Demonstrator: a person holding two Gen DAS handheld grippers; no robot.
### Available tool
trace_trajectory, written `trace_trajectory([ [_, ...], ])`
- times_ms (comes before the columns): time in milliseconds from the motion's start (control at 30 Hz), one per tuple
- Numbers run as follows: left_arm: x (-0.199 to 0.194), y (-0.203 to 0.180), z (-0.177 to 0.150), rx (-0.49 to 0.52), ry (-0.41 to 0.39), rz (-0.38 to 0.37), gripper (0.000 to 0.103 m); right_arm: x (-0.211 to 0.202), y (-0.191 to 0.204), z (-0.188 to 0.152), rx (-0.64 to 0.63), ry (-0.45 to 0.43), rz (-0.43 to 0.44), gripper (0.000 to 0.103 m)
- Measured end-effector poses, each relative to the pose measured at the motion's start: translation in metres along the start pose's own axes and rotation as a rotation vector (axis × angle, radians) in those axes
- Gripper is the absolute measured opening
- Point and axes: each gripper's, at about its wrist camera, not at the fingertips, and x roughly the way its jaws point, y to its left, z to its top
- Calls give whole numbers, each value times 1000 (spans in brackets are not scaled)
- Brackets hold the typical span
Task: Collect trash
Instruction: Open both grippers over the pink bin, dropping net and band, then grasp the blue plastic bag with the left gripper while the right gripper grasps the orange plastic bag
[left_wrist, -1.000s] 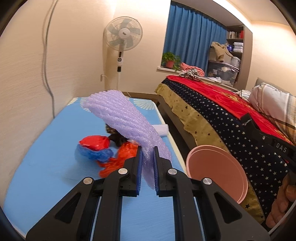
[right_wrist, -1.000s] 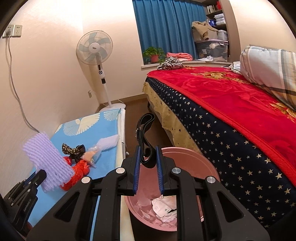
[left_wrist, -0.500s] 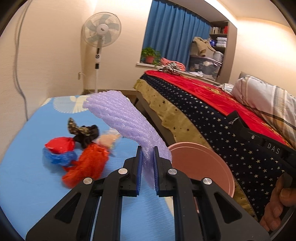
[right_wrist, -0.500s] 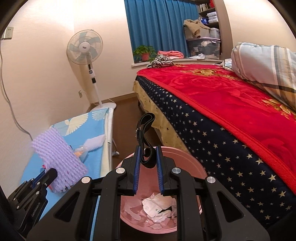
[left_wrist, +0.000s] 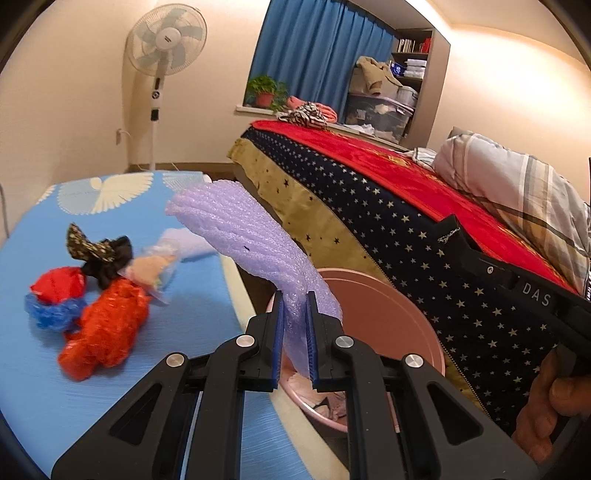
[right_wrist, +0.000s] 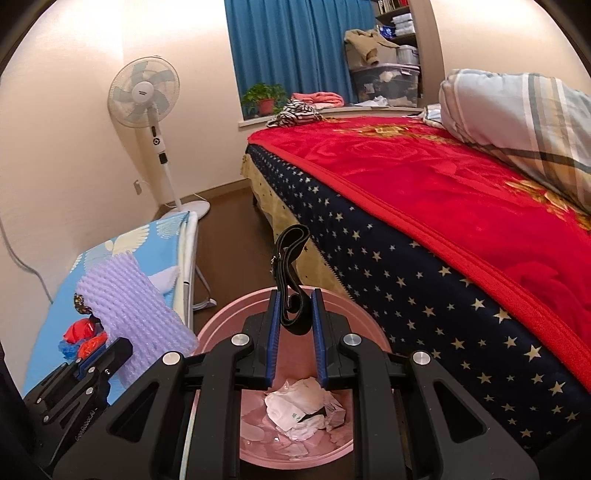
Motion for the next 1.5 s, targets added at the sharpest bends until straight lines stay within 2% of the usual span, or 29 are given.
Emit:
trace_trajectory([
  [100, 7, -2, -2, -7, 21, -29, 11, 3, -2, 0, 2, 6, -14, 18],
  [200, 15, -7, -4, -5, 55, -96, 12, 5, -5, 0, 21, 13, -24, 29],
  [233, 19, -10, -6, 4, 71, -100, 15, 6, -7, 0, 28, 13, -32, 36],
  [267, 21, -11, -7, 8, 80, -100, 22, 6, -8, -1, 32, 12, -35, 39],
  [300, 22, -11, -9, 7, 89, -101, 25, 6, -8, -1, 36, 12, -38, 39],
  [533, 13, -3, -9, -13, 68, -72, 25, 4, -3, -3, 22, 7, -27, 40],
  [833, -11, 17, -6, -28, 28, 0, 25, -5, 16, -5, -9, -13, 23, 40],
  [1100, -34, 52, -5, -83, -3, 88, 25, -7, 45, -10, -47, -15, 97, 40],
  [1500, -71, 121, -9, -212, -61, 297, 23, 10, 117, -28, -114, 5, 275, 40],
])
